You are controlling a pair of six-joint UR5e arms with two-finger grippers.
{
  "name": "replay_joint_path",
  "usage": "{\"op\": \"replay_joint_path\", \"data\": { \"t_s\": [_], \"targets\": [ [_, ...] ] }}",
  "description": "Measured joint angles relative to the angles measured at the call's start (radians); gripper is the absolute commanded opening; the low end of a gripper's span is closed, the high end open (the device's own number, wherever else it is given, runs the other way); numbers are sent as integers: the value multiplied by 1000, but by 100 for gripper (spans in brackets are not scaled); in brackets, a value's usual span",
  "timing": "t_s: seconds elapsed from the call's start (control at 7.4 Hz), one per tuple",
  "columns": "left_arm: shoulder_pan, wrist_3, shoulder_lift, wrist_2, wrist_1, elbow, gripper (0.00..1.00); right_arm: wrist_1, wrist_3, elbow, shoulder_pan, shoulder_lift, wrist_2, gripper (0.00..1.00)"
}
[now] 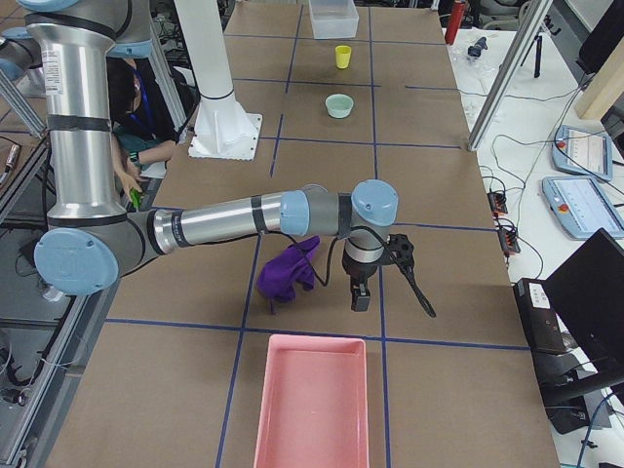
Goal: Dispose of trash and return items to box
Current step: 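Reach the left gripper down to the yellow cup and grasp it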
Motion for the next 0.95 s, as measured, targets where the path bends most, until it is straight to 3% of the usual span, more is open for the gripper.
{"op": "replay_joint_path", "data": {
  "t_s": [0.27,0.54,0.68,0.81,0.95],
  "targets": [
    [9,-75,-39,-4,-230,39,100,132,110,-13,-4,5,2,100],
    [43,-356,-31,-1,-537,91,100,273,161,-46,-8,-7,4,100],
    [105,-479,-6,33,-643,95,100,299,166,-54,-9,-8,7,100],
    [191,-607,24,125,-695,93,99,309,168,-57,-11,-7,11,100],
    [280,-758,56,237,-724,83,80,313,169,-58,-12,-8,14,100]
  ]
}}
